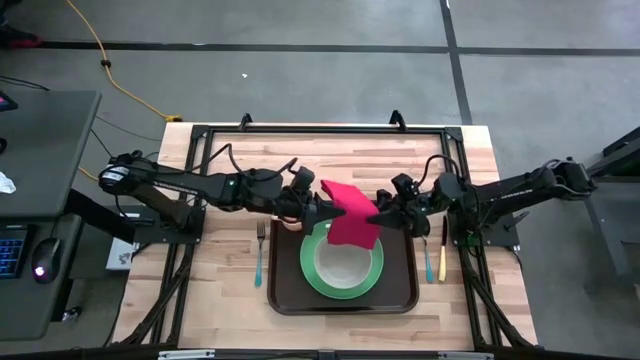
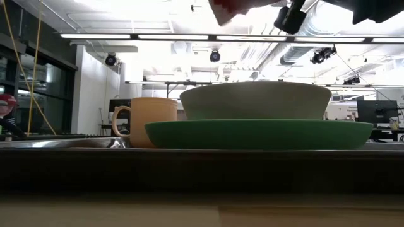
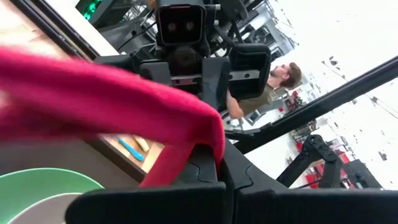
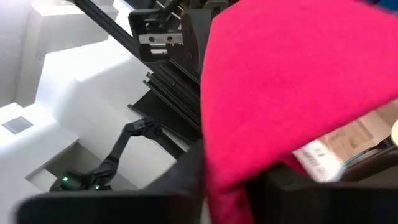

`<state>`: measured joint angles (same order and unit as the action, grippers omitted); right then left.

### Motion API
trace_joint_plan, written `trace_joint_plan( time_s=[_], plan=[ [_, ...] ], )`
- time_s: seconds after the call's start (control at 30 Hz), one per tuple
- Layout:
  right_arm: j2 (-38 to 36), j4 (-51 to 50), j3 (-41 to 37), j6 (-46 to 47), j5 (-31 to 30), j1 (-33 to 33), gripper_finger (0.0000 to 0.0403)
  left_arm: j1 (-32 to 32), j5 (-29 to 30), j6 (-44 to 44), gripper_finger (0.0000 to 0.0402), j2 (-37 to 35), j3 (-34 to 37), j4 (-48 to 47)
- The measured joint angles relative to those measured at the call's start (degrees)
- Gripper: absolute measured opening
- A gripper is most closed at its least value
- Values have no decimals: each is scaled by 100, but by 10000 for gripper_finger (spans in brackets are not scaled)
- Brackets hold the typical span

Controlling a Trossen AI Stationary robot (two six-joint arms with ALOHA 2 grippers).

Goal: Set up tray
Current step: Put the red table napkin beside the plate on the brown serving tray

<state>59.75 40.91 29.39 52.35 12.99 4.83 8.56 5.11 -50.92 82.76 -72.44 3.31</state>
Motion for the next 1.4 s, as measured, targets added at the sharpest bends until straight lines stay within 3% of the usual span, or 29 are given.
trace_joint_plan(
  time_s=[0.13,0.33,0.6,0.83,1.1,1.4],
  plan=[
    [0,7,0,-235,48,-36,10,0,1,4,12,0,0,-6],
    [0,5,0,-206,54,-36,3,0,1,4,21,0,0,-8],
    [0,2,0,-159,52,-36,1,2,-34,-33,128,0,0,-19],
    [0,2,0,-141,50,-36,0,2,-53,-35,183,-2,0,-7],
    [0,0,0,-139,50,-36,0,2,-338,113,218,-44,-2,-131],
    [-11,-2,2,-113,50,-34,0,2,-133,422,220,-414,-7,-1367]
  ],
)
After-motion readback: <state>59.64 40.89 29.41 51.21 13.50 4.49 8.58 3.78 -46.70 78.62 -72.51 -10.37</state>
